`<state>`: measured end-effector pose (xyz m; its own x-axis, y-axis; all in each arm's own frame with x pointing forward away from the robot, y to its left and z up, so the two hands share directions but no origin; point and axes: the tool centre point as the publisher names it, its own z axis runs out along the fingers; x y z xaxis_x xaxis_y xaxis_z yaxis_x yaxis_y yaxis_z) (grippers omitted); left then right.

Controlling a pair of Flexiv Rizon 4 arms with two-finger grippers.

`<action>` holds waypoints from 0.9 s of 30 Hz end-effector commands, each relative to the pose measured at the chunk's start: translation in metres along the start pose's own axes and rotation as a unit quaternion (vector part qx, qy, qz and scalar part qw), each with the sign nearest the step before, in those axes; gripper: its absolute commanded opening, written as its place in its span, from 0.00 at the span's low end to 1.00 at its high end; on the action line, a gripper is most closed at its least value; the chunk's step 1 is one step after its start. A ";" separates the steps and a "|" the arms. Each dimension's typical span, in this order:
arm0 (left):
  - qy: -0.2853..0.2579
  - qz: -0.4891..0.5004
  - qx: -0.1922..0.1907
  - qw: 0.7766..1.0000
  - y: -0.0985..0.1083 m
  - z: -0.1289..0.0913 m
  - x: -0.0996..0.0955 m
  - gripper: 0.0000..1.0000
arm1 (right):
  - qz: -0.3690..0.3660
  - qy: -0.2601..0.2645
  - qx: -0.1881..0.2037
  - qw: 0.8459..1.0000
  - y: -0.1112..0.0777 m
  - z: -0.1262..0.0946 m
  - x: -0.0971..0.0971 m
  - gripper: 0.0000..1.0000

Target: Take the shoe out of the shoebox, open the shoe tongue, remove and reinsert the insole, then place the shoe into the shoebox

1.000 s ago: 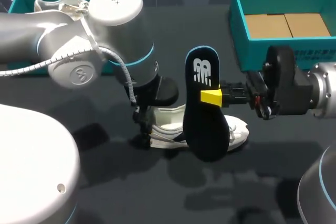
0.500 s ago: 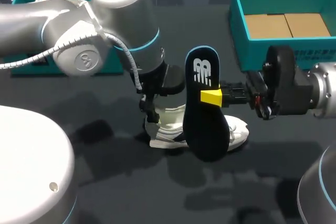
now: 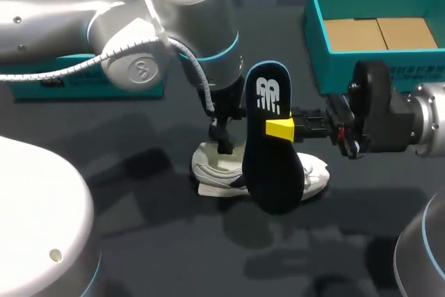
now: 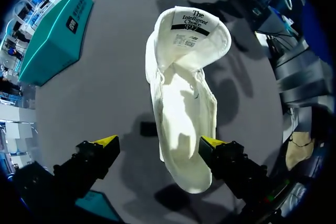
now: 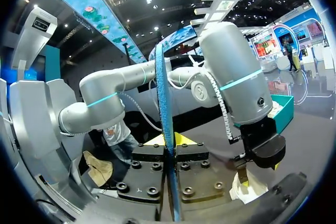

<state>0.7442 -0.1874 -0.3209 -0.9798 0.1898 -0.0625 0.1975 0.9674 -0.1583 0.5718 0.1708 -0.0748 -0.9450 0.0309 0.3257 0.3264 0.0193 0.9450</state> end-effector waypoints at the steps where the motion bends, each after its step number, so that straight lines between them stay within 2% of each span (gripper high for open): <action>1: 0.002 -0.003 -0.006 1.000 -0.012 0.014 -0.007 1.00 | 0.000 -0.001 0.000 1.000 0.000 0.002 -0.001 0.00; 8: -0.006 -0.005 -0.008 1.000 -0.021 0.027 -0.004 0.97 | 0.000 -0.001 0.000 1.000 0.000 0.002 -0.001 0.00; 10: -0.006 -0.007 -0.008 1.000 -0.023 0.030 -0.004 0.85 | 0.000 -0.001 0.000 1.000 0.000 0.002 -0.001 0.00; 13: -0.008 -0.011 -0.007 1.000 -0.024 0.035 -0.005 0.78 | 0.000 -0.001 0.000 1.000 0.000 0.002 -0.001 0.00; 14: -0.009 -0.012 -0.007 1.000 -0.025 0.037 -0.005 0.72 | 0.000 -0.001 0.000 1.000 0.000 0.002 -0.001 0.00; 19: -0.011 -0.015 -0.008 1.000 -0.025 0.046 -0.002 0.64 | 0.000 -0.001 0.000 1.000 0.000 0.002 -0.001 0.00; 21: -0.010 -0.016 -0.009 1.000 -0.025 0.048 0.000 0.56 | 0.000 -0.001 0.000 1.000 0.000 0.002 -0.001 0.00; 22: -0.010 -0.016 -0.010 1.000 -0.025 0.049 0.001 0.49 | 0.000 -0.001 0.000 1.000 0.000 0.002 -0.001 0.00; 27: -0.011 -0.016 -0.014 1.000 -0.024 0.053 0.003 0.47 | 0.000 -0.001 0.000 1.000 0.000 0.002 -0.001 0.00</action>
<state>0.7383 -0.2166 -0.3671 -0.9846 0.1562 -0.0784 0.1658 0.9768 -0.1359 0.5718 0.1708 -0.0748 -0.9450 0.0311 0.3257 0.3264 0.0192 0.9450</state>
